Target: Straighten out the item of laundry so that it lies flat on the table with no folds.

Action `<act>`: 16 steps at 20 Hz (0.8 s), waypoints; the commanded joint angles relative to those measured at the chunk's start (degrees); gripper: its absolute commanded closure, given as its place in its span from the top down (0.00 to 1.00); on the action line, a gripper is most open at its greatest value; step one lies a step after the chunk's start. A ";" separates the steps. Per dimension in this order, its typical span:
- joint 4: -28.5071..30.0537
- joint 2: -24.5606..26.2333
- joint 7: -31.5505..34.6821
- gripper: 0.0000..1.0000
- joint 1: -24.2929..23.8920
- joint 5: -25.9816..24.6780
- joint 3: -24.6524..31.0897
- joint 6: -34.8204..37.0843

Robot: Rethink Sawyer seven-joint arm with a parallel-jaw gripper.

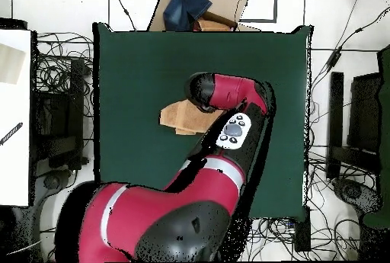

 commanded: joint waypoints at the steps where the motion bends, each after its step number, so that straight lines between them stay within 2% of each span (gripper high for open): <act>1: -2.44 4.72 10.75 1.00 0.58 0.83 1.10 0.84; 16: -3.02 4.30 8.92 1.00 0.04 1.31 1.14 2.87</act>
